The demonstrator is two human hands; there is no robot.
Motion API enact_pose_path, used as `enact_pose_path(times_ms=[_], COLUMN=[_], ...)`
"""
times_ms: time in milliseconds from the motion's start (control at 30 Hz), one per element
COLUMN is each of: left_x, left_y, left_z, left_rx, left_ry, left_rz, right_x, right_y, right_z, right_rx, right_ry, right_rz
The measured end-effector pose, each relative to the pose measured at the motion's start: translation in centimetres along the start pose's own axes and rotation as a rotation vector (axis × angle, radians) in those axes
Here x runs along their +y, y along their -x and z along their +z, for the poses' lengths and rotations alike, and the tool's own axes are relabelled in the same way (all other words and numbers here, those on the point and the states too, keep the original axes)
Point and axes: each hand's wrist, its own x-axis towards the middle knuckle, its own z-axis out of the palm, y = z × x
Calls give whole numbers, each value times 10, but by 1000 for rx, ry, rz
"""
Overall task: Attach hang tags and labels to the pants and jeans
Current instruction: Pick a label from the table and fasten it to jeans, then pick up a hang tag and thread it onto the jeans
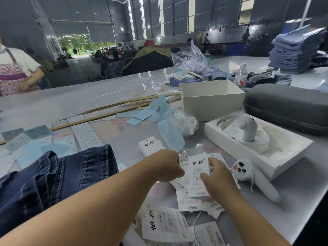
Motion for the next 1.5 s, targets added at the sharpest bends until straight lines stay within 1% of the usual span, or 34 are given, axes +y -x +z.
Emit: enact_pose_path(times_ms=[67, 100, 167, 300, 367, 500, 567, 633, 700, 767, 800, 867, 933, 1033, 1067, 1133, 1200, 1267, 1300, 1367, 1400, 1467, 1500], left_x=[-1, -1, -3, -1, -1, -1, -1, 0, 2, 1, 0, -2, -2, 0, 0, -3, -12, -24, -33, -42, -47, -54, -58], left_y=[3, 4, 5, 8, 9, 10, 9, 10, 12, 9, 6, 2, 5, 13, 17, 26, 39, 55, 66, 83, 94, 114, 124], left_z=[3, 5, 7, 6, 6, 6, 6, 5, 2, -1, -1, -4, -10, -28, -35, -51, -62, -71, -75, -81, -84, -91, -95], left_rx=[-132, -223, -384, -584, -645, -700, -740, -745, -678, -556, -496, -426, -379, -297, -225, -31, 127, 211, 235, 274, 304, 416, 499], left_ry=[-190, -225, -206, -176, -196, -251, -283, -379, -446, -491, -462, -369, -316, -156, -131, -124, -147, -160, -160, -163, -152, -110, -100], left_rz=[-12, -36, -97, -183, -212, -236, -203, -146, -103, -34, -13, -9, -9, -1, 12, 37, 52, 55, 52, 60, 66, 107, 136], right_x=[1, 2, 4, 5, 4, -1, -2, -3, -4, -5, -7, -12, -17, -27, -34, -52, -72, -89, -97, -106, -111, -122, -127], right_y=[3, 4, 7, 17, 22, 31, 35, 39, 41, 43, 44, 47, 50, 54, 57, 65, 78, 91, 97, 103, 107, 114, 118], right_z=[0, -1, -2, 2, 6, 14, 18, 21, 22, 22, 21, 20, 19, 17, 16, 16, 17, 19, 22, 23, 24, 26, 27], right_rx=[-7, -14, -24, -86, -132, -206, -251, -285, -307, -333, -347, -353, -330, -277, -262, -249, -286, -330, -326, -224, -146, -4, 19], right_ry=[27, 29, 40, 49, 42, 34, 31, 34, 22, -15, -33, -54, -57, -31, -49, -128, -243, -365, -416, -443, -417, -378, -383], right_rz=[-39, -53, -90, -161, -208, -300, -334, -362, -383, -397, -404, -421, -432, -448, -459, -489, -540, -607, -631, -649, -662, -707, -734])
